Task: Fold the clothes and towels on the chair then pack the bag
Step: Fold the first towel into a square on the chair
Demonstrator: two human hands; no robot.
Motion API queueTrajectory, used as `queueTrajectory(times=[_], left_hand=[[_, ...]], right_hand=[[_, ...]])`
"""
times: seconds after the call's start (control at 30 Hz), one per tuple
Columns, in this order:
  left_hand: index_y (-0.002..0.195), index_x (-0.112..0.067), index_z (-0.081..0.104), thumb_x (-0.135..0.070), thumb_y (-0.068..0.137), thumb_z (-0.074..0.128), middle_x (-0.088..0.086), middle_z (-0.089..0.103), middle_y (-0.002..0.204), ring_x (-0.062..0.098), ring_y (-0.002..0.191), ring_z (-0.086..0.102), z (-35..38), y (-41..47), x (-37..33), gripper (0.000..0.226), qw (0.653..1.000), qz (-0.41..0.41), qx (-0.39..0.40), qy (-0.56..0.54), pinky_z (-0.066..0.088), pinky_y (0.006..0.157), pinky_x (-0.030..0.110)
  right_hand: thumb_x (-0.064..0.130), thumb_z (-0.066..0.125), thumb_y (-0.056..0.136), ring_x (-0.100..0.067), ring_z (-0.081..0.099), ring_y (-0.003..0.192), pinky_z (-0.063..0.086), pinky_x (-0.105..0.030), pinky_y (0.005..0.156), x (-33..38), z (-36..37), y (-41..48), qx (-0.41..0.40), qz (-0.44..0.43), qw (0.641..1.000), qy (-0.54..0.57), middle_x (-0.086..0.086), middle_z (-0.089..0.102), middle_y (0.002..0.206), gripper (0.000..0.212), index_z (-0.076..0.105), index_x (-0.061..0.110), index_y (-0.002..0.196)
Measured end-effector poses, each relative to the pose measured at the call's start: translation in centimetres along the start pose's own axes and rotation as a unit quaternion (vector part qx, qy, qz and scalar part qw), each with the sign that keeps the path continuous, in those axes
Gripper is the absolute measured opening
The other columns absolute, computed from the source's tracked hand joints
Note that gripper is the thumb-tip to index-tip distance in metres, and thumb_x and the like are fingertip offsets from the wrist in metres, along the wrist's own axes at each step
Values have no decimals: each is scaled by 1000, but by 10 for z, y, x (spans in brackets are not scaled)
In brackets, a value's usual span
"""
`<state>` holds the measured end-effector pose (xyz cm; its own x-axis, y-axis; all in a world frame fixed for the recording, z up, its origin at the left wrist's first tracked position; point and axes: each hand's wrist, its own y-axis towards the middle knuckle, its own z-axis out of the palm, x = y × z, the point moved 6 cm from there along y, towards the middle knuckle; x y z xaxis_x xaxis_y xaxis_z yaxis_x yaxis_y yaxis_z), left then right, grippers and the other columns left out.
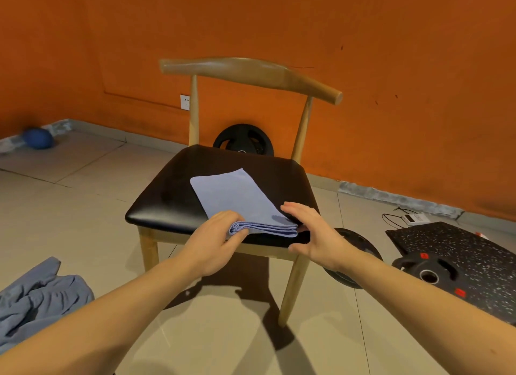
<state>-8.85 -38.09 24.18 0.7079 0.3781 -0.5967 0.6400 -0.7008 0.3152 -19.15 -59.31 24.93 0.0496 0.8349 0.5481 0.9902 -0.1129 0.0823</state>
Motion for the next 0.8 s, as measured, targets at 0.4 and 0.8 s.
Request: queueTrajectory(times=[0.4,0.8], left_hand=[[101,-24,58,-29,99,61,-7,63,94,12,85,60,-59,61,41,6,970,-129,-152,-137,50,72,36],[97,-22,60,-34,100,58,-2,61,90,18,81,59,-61,129,132,13,965,-241,-101,14,52,68,36]], right_hand=[[23,65,99,-4,65,88,47,-19,72,48,-33,117,-95,18,987,129,7,72,94,10,73,22,95],[27,61,102,-11,56,77,44,-28,67,28,8,242,-126,126,984,-18,-2,64,92,14,64,15,109]])
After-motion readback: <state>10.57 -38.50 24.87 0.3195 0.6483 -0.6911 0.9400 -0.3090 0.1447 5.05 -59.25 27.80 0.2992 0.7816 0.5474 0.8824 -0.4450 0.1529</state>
